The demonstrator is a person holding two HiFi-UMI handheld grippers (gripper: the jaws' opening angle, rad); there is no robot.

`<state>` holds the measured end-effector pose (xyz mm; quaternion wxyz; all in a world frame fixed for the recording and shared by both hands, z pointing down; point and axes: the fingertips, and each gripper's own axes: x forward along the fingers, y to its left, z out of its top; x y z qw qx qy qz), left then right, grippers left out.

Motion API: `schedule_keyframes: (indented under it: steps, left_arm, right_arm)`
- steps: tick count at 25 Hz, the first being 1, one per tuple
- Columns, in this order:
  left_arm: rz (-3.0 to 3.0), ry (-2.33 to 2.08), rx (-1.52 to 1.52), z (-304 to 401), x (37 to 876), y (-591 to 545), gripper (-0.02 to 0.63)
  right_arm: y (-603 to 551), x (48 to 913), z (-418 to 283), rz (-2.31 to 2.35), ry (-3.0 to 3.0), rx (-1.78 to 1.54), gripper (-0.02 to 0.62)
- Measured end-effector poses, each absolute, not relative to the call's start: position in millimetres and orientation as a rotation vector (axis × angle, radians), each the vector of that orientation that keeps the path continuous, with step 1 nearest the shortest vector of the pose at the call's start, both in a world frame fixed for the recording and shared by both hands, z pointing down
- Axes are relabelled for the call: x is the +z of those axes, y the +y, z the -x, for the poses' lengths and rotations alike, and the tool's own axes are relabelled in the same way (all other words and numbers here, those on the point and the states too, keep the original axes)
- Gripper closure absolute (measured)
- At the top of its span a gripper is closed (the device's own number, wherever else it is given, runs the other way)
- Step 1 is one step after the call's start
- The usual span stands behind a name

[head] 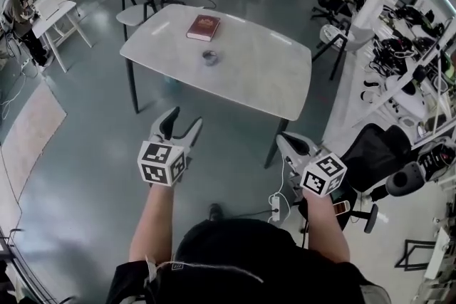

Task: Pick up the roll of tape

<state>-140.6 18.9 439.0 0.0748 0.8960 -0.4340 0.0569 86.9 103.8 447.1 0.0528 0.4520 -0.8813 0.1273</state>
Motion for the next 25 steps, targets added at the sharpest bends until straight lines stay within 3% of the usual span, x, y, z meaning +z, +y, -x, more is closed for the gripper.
schedule_keyframes:
  steps: [16, 25]
  left_arm:
    - [-2.638, -1.345, 0.247, 179.9, 455.9, -32.8, 0.335]
    - [-2.59, -1.393, 0.29, 165.7, 467.3, -124.0, 0.336]
  right_arm:
    - [18.2, 464.4, -51.2, -1.259, -2.753, 0.467, 0.592]
    - [-89.2, 479.6, -66.6, -1.172, -2.806, 0.522, 0.592]
